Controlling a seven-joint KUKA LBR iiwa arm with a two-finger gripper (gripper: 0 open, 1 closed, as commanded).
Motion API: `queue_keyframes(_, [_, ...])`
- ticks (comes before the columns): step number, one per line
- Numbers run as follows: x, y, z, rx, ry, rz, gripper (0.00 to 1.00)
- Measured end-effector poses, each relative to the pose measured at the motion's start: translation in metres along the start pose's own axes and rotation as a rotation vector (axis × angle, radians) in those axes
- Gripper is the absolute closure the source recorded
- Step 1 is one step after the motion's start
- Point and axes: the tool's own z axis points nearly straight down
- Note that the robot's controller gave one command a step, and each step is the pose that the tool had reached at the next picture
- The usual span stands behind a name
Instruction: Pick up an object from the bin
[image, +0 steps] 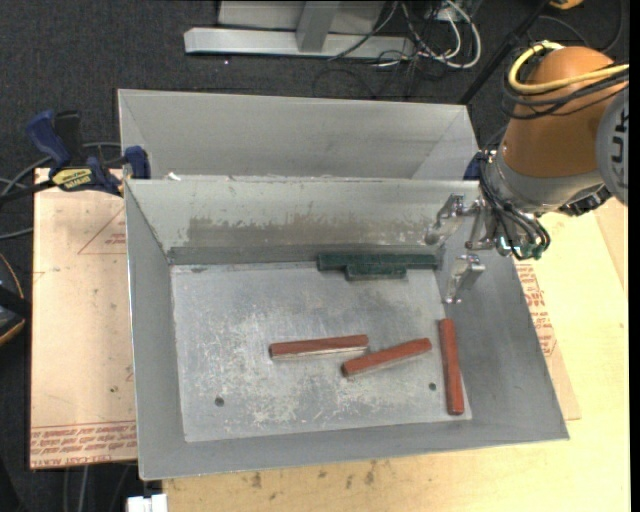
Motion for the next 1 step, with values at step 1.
queue_keyframes(1, [-0.0015, 0.0002, -0.0045, 0.001, -0.007, -0.002, 0.0])
